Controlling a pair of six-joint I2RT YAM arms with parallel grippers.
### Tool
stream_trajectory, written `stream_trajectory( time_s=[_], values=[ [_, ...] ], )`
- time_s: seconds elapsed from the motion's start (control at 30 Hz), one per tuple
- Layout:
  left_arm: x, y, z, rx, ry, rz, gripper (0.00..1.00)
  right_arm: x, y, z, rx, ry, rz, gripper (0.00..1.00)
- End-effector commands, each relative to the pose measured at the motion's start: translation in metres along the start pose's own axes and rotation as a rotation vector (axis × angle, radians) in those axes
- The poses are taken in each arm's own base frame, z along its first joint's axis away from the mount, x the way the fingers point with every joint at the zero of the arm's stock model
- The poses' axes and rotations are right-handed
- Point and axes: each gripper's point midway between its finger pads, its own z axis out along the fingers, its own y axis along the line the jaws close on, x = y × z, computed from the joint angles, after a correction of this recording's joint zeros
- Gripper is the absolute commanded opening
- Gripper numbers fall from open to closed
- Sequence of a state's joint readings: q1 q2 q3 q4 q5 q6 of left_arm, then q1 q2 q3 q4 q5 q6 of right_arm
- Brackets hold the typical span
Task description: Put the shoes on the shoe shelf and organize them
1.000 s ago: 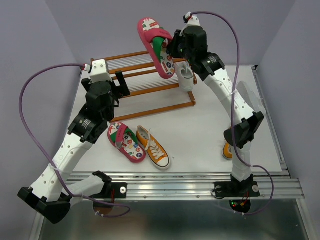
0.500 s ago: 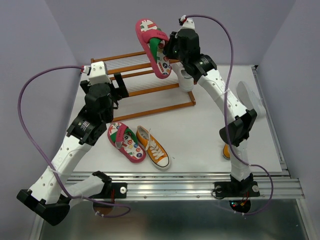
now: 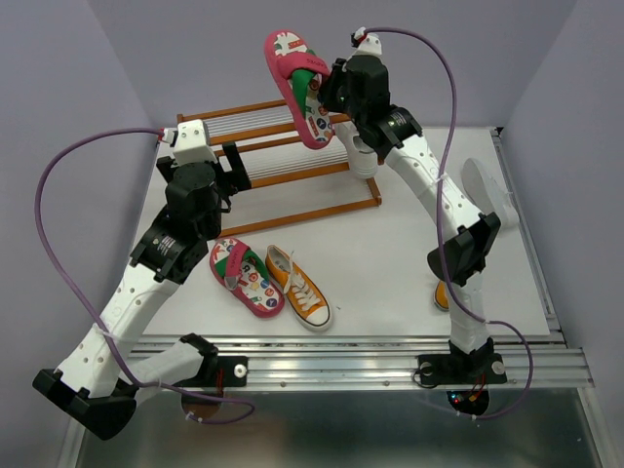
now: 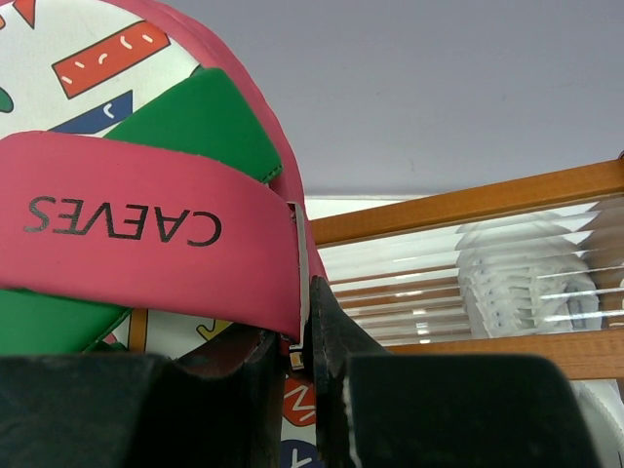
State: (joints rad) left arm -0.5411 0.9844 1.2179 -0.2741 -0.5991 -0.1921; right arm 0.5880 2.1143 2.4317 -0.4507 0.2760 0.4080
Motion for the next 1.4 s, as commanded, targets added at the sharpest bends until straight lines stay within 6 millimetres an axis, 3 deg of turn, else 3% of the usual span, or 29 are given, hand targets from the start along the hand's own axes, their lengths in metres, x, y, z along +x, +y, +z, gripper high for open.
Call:
stream_trajectory(
  time_s=[0.0, 0.23, 0.47, 0.9, 1.17, 1.27, 1.37],
  values=[
    [-0.013, 0.003, -0.003, -0.006, -0.037, -0.023, 0.99, -0.061, 0.021, -0.009, -0.046, -0.206, 0.105, 0.01],
    [-0.015, 0.004, -0.005, -0.009, -0.041, -0.022, 0.99, -0.049, 0.005, -0.002, 0.033, -0.198, 0.12, 0.01],
    [-0.014, 0.005, -0.004, -0.012, -0.04, -0.018, 0.99, -0.036, 0.003, 0.002, 0.056, -0.174, 0.121, 0.02],
    [-0.01, 0.005, -0.002, -0.015, -0.033, -0.014, 0.99, -0.02, 0.001, 0.006, 0.056, -0.133, 0.126, 0.2],
    [-0.009, 0.005, -0.002, -0.017, -0.034, -0.011, 0.99, -0.013, 0.009, 0.002, 0.026, -0.107, 0.131, 0.25],
    [-0.007, 0.005, -0.002, -0.018, -0.031, -0.009, 0.99, -0.01, 0.011, 0.002, 0.017, -0.097, 0.129, 0.25],
    [-0.006, 0.005, -0.001, -0.02, -0.029, -0.006, 0.99, -0.007, 0.011, 0.003, 0.012, -0.088, 0.122, 0.19]
  ],
)
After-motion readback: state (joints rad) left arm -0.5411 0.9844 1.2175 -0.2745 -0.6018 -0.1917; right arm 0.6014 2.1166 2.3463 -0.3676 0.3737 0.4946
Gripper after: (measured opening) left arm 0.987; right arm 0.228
